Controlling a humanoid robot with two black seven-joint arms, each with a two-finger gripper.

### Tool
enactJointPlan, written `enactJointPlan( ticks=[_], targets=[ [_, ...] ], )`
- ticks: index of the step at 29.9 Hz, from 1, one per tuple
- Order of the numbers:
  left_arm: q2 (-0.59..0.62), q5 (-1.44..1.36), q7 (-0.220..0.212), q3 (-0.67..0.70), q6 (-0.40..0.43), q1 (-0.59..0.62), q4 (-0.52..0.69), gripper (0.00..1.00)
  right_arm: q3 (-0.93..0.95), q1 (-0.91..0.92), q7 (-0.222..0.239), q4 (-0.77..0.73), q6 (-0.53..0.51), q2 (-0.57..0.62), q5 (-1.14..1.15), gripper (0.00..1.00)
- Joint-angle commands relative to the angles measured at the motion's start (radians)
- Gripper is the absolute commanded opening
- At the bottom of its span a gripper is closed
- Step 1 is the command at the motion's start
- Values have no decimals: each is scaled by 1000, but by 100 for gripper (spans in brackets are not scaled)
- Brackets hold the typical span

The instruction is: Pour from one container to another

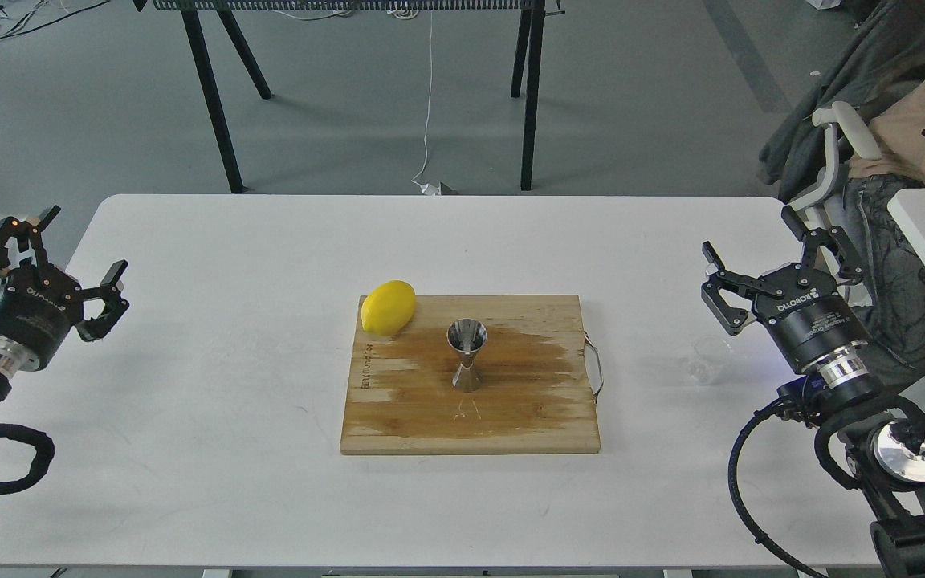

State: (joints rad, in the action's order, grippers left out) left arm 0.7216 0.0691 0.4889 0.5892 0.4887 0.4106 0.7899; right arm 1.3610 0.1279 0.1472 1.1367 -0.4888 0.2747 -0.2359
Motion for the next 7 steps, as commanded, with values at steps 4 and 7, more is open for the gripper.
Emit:
enactJointPlan(
  ticks=[4, 7],
  targets=[
    [-5, 1, 0, 3, 0, 5, 0, 100, 16, 1, 0, -74, 0, -35, 0, 99],
    [-11, 1, 0, 3, 0, 23, 0, 100, 15, -2, -6, -84, 0, -34, 0, 99]
  ],
)
